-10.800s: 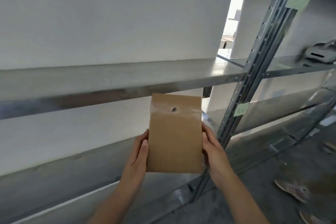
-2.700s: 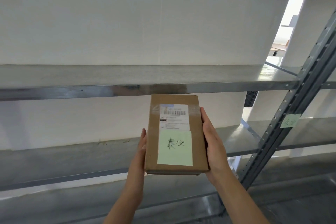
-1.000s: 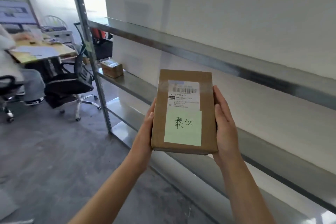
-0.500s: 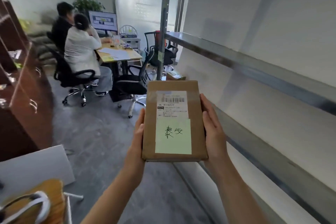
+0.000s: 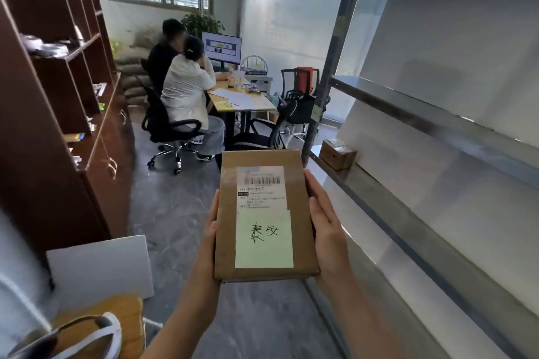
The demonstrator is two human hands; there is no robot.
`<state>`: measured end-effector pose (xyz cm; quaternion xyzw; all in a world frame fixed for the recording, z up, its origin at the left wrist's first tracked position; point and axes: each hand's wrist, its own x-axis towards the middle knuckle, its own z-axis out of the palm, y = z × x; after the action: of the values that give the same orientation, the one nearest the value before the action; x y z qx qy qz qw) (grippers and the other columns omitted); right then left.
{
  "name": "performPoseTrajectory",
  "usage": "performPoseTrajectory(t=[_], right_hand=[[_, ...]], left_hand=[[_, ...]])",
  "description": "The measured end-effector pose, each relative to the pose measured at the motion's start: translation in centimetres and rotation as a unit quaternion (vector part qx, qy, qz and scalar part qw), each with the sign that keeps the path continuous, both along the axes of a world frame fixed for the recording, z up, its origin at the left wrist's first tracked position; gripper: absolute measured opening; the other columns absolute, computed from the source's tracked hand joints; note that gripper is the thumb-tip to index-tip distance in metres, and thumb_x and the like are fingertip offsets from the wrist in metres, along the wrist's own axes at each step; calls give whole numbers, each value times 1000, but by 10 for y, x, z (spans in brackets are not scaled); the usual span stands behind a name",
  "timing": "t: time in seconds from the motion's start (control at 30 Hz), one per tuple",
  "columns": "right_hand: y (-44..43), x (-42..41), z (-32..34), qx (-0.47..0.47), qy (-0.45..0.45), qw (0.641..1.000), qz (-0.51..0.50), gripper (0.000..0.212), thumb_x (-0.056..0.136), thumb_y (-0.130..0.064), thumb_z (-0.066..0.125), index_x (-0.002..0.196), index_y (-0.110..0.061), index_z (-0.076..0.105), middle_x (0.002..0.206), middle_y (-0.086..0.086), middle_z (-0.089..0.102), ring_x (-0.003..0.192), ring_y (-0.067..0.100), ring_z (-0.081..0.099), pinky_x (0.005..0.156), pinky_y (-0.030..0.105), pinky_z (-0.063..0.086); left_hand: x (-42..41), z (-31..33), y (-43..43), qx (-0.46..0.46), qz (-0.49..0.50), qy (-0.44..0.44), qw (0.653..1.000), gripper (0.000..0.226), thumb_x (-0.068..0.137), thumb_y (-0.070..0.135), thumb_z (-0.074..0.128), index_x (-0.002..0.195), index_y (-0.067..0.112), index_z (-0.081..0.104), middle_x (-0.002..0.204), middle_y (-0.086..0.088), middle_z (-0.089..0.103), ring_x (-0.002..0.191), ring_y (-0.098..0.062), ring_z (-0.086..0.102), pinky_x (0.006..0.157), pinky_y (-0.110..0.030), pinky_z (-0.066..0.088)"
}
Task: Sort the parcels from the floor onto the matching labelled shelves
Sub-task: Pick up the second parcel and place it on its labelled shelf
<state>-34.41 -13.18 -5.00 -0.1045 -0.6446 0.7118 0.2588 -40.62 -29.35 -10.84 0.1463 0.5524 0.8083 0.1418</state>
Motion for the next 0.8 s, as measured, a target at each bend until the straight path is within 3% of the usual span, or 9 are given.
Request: performPoseTrajectory(t=[0.1,0.23,0.33,0.43,0.53,0.67,0.8], right_hand=[[-7,-23,-1,-4,3,1000,15,40,107,-23,37,133,-46,57,133,-13,65,120,17,64,102,45,51],[-5,-53,-3,-4,8,999,41,40,107,-22,37,136,-43,55,135,-14,63,119,13,64,90,26,57],[1,-78,-4,-5,2,998,66,40,107,-24,36,137,-45,53,136,-14,62,116,12,66,90,30,58],[10,-103,-8,-24,1,996,88,41,108,-24,34,138,-45,52,134,-13,64,117,15,66,94,37,55],[23,-129,-8,-31,6,994,107,42,108,-21,33,140,-41,51,132,-15,65,116,13,66,91,33,57],[49,-163,-7,-32,11,991,131,42,108,-17,30,142,-35,49,118,-21,71,106,6,70,77,20,58],[78,-192,-7,-57,15,989,139,43,108,-16,30,144,-33,48,116,-16,73,103,9,72,74,21,59]], left_hand=[[-16,2,-9,-7,19,-8,1000,41,104,52,32,143,60,40,150,13,55,132,-13,58,110,-46,45],[-33,7,-13,-5,47,-16,999,47,97,58,43,144,56,42,142,13,63,123,-8,65,99,-35,51],[-51,9,-13,-14,59,-6,998,51,95,60,39,145,58,39,144,14,60,127,-10,62,109,-44,45],[-70,12,-6,-22,73,6,997,56,93,55,37,149,54,36,148,15,56,129,-8,60,104,-39,47],[-91,13,5,-27,93,7,995,52,96,55,42,147,54,38,145,13,60,125,-9,63,100,-37,50],[-118,13,27,-38,115,9,993,54,95,54,37,148,54,37,146,12,59,128,-9,61,104,-39,47],[-145,14,56,-43,119,16,992,48,102,49,35,150,51,36,147,16,56,128,-5,60,100,-31,53]])
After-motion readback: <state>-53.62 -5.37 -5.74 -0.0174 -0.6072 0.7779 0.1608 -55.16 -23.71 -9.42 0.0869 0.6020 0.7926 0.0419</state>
